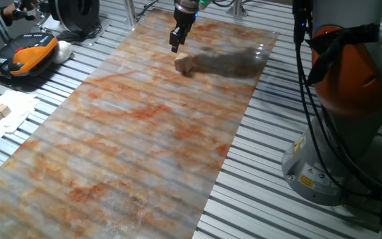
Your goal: Pick up the small block on the left and move it to the right
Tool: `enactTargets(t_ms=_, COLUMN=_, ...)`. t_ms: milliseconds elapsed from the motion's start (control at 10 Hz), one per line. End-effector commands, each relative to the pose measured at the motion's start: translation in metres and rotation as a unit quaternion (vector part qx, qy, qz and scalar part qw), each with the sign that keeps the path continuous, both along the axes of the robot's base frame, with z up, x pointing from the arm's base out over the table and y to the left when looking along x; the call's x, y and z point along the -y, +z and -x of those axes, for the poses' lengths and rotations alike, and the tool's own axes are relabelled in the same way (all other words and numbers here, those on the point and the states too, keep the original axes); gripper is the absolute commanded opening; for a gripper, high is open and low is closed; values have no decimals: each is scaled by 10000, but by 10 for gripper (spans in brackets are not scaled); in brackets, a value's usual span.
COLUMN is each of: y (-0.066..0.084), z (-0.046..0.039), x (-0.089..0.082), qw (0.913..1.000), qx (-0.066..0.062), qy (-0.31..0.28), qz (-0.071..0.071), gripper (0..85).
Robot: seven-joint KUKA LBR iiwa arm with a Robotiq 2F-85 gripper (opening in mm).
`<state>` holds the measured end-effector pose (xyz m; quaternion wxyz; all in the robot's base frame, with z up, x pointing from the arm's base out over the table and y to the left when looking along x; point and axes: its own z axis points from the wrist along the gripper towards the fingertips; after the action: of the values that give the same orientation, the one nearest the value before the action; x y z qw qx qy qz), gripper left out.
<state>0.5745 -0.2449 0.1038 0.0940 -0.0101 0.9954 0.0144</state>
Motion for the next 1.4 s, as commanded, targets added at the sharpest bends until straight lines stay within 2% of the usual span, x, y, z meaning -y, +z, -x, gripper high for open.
enactTargets(t_ms=0, y=7, z=-1, x=1, qw=9997, qx=-225, qy=6, qz=10, gripper=510)
enactTargets(t_ms=100, y=6, z=1, x=2, qw=9992, qx=-401, qy=13, qz=-33, gripper=510)
enactTargets(t_ms=400, y=0, z=4, x=-3, qw=9980, qx=-631, qy=9, qz=-67, gripper=510)
enactTargets(t_ms=700, y=-53, z=10, x=-18, qw=9980, qx=-622, qy=64, qz=-18, gripper=510)
enactTargets(t_ms=900, y=-89, z=22, x=-40, qw=9986, qx=-524, qy=7, qz=7, gripper=510)
enactTargets(t_ms=1000, y=-107, z=24, x=-45, qw=9988, qx=-493, qy=-3, qz=22, gripper=680)
enactTargets(t_ms=1200, y=-129, z=29, x=-50, qw=9990, qx=-448, qy=-45, qz=50, gripper=680)
enactTargets(t_ms=1300, y=-128, z=29, x=-49, qw=9990, qx=-424, qy=-24, qz=111, gripper=680)
